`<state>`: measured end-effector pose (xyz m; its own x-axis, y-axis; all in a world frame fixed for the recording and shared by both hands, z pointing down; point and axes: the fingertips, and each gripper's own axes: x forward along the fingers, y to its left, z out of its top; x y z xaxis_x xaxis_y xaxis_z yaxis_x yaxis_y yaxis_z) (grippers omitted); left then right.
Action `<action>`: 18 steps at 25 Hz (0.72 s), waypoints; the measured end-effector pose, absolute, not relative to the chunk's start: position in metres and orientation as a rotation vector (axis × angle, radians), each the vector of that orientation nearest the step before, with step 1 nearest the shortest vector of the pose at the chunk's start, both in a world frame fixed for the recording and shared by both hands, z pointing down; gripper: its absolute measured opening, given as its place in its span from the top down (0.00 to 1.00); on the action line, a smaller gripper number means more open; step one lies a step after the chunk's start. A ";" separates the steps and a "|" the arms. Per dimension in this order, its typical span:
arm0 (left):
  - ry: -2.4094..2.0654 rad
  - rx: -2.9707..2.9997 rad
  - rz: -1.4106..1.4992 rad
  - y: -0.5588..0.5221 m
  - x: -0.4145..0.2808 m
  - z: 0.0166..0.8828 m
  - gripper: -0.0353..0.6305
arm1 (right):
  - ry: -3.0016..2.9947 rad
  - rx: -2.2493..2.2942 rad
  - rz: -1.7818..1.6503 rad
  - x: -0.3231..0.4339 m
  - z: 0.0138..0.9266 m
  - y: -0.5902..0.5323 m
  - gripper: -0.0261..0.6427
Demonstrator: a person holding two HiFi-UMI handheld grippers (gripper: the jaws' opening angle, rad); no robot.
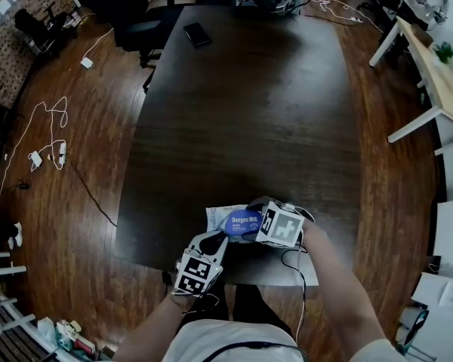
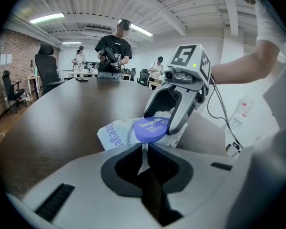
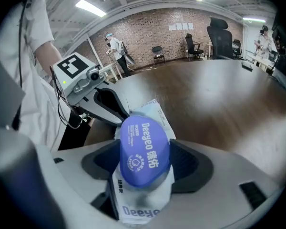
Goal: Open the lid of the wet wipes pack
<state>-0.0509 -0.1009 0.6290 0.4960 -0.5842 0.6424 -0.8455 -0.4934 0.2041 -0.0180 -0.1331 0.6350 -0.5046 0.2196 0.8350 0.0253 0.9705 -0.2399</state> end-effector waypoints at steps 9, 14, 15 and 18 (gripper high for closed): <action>-1.161 2.249 0.694 -0.101 -0.051 0.632 0.89 | -2.099 -0.248 0.471 -0.020 0.629 -0.138 0.48; -1.174 2.249 0.678 -0.100 -0.054 0.631 0.89 | -2.143 -0.165 0.382 -0.022 0.611 -0.145 0.48; -1.172 2.249 0.676 -0.100 -0.055 0.631 0.89 | -2.165 -0.128 0.362 -0.023 0.605 -0.150 0.48; -1.163 2.249 0.672 -0.100 -0.056 0.631 0.89 | -2.243 -0.019 0.335 -0.027 0.588 -0.170 0.48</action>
